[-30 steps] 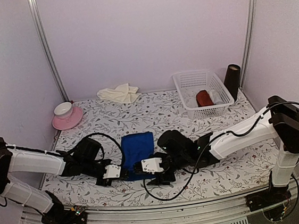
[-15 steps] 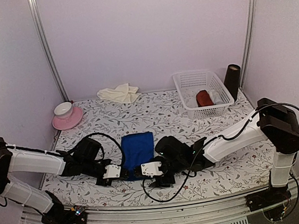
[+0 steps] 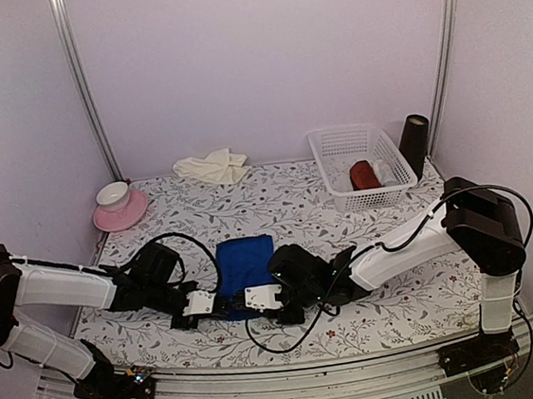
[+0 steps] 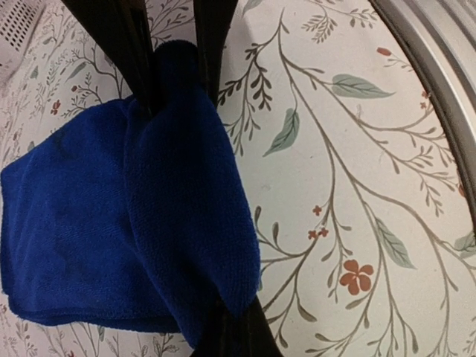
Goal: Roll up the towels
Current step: Roll the towel at the center of the board.
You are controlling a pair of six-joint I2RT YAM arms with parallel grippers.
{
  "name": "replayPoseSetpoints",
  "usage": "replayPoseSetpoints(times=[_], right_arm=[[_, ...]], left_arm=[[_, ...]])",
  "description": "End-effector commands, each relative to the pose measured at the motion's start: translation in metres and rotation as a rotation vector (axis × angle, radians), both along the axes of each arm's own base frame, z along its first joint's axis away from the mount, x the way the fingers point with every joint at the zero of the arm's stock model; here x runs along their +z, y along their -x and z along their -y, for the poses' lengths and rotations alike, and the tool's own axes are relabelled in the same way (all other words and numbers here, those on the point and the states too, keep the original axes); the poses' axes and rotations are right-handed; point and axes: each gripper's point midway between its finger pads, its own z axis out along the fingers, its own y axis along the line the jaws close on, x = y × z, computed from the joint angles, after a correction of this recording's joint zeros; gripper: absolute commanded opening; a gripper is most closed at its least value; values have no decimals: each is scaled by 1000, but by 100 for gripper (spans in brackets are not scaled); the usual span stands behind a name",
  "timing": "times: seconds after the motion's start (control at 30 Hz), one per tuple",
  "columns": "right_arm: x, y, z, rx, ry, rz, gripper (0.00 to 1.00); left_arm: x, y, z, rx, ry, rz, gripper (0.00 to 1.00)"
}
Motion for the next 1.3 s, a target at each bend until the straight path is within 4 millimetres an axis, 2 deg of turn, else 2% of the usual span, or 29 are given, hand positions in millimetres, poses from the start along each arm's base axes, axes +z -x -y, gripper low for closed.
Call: replayPoseSetpoints(times=[0.0,0.17,0.23,0.3,0.33,0.4,0.53,0.7,0.8,1.03,1.27], right_arm=[[-11,3,4,-4,60,-8,21],[-11,18,2,54,80,-92,6],[-9,26,1,73,79,-134,5],[-9,35,2,93,87,-185,5],[-11,40,5,105,97,-219,5],[1,44,-3,124,76,-265,5],[10,48,-8,126,63,-363,6],[26,47,-11,111,22,-550,8],[27,41,-10,80,22,-620,8],[8,28,-8,3,86,-686,8],[-2,28,-3,-18,100,-748,7]], left_arm=[[1,4,-1,-18,5,-45,0],[8,6,-3,-24,13,-66,0],[13,7,-4,-32,23,-74,6],[22,7,-5,-35,46,-74,18],[26,8,-5,-37,59,-69,28],[31,9,-7,-41,79,-54,46],[40,14,-7,-54,111,-28,62],[42,20,-8,-81,130,-3,64],[40,23,-9,-97,125,-6,64],[45,25,-7,-109,140,-7,62],[45,26,-4,-115,137,-26,58]])
